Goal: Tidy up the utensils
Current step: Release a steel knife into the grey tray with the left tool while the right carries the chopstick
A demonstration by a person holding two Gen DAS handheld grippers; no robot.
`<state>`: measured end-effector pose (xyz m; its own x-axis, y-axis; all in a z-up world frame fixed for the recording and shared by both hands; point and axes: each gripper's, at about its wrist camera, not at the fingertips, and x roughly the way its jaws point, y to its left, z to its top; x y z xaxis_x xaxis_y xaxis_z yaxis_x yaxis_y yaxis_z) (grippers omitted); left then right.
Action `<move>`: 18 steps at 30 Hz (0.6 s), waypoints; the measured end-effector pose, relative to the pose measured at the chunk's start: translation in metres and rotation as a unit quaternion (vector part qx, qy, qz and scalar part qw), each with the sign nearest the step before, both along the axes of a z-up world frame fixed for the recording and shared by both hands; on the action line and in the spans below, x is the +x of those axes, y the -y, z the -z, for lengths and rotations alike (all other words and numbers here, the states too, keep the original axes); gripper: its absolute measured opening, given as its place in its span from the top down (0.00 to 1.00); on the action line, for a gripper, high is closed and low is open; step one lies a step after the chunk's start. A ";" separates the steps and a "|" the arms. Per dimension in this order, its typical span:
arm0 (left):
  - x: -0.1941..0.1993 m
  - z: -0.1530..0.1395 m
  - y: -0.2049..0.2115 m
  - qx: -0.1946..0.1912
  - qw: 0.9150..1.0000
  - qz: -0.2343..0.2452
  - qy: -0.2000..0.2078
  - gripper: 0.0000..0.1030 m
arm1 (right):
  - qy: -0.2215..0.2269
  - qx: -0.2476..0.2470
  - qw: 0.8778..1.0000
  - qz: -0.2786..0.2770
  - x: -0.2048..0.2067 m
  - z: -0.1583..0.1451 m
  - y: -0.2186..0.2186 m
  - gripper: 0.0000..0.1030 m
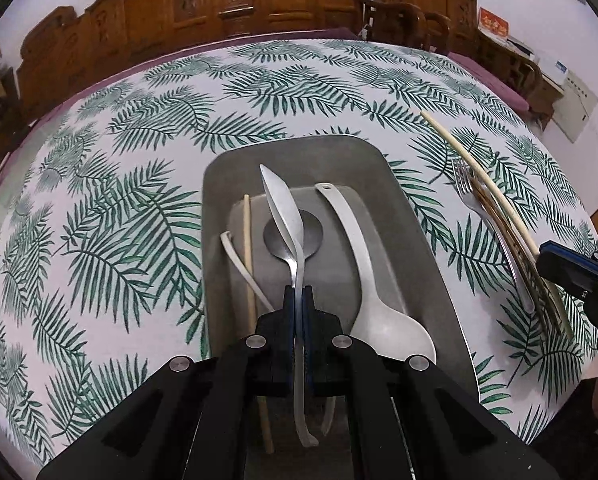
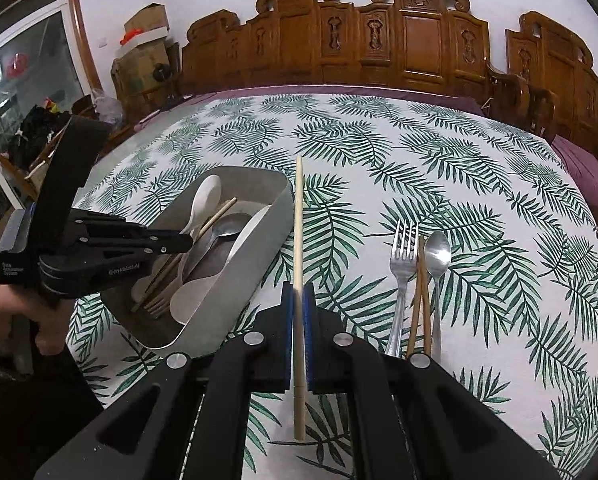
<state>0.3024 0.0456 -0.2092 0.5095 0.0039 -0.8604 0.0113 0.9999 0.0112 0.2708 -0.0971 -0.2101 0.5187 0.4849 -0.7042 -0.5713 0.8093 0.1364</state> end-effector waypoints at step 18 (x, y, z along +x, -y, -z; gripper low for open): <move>-0.057 -0.053 -0.013 -0.017 0.998 -0.010 0.064 0.51 | -0.008 0.026 1.000 -0.015 -0.016 -0.014 -0.021 0.94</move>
<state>0.2450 0.0590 -0.1562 0.6151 -0.0127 -0.7883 -0.0074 0.9997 -0.0219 0.2550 -0.0759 -0.1960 0.4912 0.5366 -0.6862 -0.5931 0.7830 0.1877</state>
